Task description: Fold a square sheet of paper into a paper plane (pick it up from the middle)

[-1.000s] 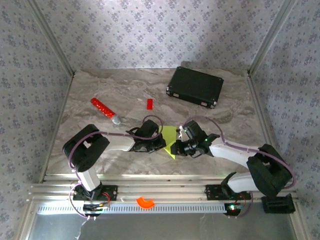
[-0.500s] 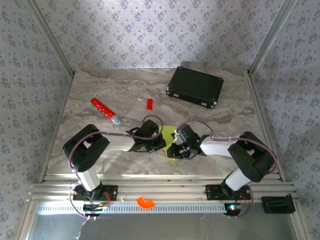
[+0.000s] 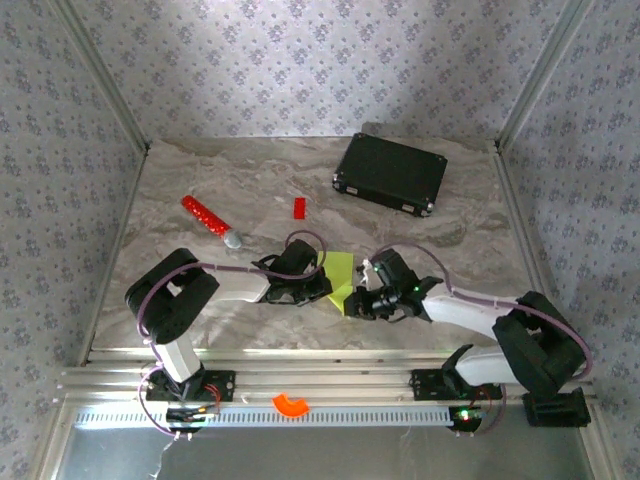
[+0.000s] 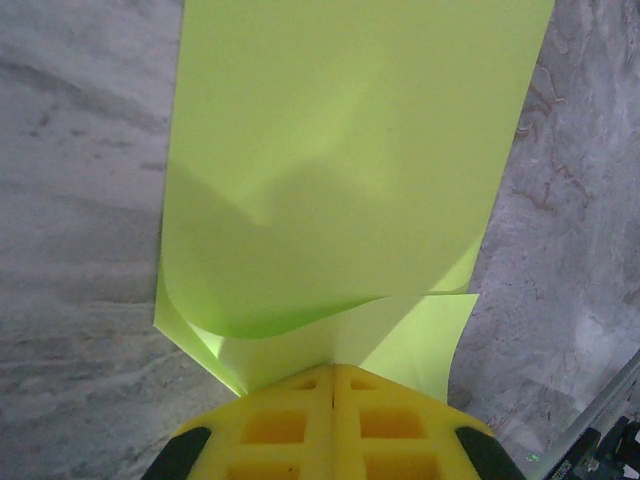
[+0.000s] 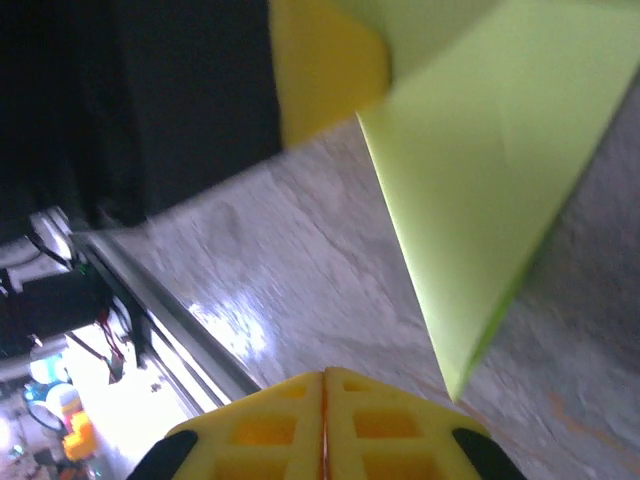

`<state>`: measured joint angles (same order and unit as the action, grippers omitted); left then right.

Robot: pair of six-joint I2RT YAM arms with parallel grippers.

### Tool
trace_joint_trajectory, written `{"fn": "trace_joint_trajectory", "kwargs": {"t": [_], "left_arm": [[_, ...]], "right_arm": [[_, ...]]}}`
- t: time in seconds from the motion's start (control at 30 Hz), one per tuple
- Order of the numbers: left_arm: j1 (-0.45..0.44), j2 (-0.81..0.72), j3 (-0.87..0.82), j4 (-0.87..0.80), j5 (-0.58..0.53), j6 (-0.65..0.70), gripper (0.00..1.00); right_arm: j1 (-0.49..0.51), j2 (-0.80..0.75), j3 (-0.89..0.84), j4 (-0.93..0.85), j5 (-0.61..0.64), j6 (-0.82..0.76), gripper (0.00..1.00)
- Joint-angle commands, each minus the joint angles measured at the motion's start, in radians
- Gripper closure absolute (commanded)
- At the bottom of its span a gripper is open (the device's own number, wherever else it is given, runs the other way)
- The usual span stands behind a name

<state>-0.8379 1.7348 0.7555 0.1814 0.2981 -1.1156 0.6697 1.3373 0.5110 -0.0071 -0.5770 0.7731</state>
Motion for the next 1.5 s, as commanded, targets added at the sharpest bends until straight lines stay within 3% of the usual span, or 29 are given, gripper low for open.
{"fn": "trace_joint_trajectory", "kwargs": {"t": [0.0, 0.17, 0.5, 0.7, 0.97, 1.2, 1.47], "left_arm": [[-0.002, 0.014, -0.027, -0.090, -0.045, 0.014, 1.00], [-0.003, 0.011, -0.025, -0.087, -0.048, 0.012, 1.00], [-0.002, -0.042, 0.042, -0.096, -0.028, 0.071, 0.97], [-0.051, -0.091, 0.067, -0.105, -0.056, 0.028, 0.97], [-0.080, 0.008, 0.017, -0.012, -0.066, -0.080, 1.00], [0.004, -0.013, -0.071, 0.022, -0.070, -0.054, 1.00], [0.141, -0.096, -0.070, -0.092, -0.070, 0.043, 1.00]], "right_arm": [[-0.024, 0.117, 0.092, 0.000, -0.019, 0.012, 0.94], [-0.006, 0.259, 0.175, -0.083, 0.017, -0.030, 0.94], [-0.010, 0.266, -0.009, -0.018, 0.061, 0.004, 0.95], [-0.016, 0.273, -0.001, -0.011, 0.072, 0.020, 0.97], [-0.024, 0.260, -0.015, -0.013, 0.079, 0.021, 0.97], [-0.027, 0.261, -0.038, -0.007, 0.080, 0.014, 0.98], [-0.036, 0.263, -0.056, -0.003, 0.081, 0.008, 0.99]]}}
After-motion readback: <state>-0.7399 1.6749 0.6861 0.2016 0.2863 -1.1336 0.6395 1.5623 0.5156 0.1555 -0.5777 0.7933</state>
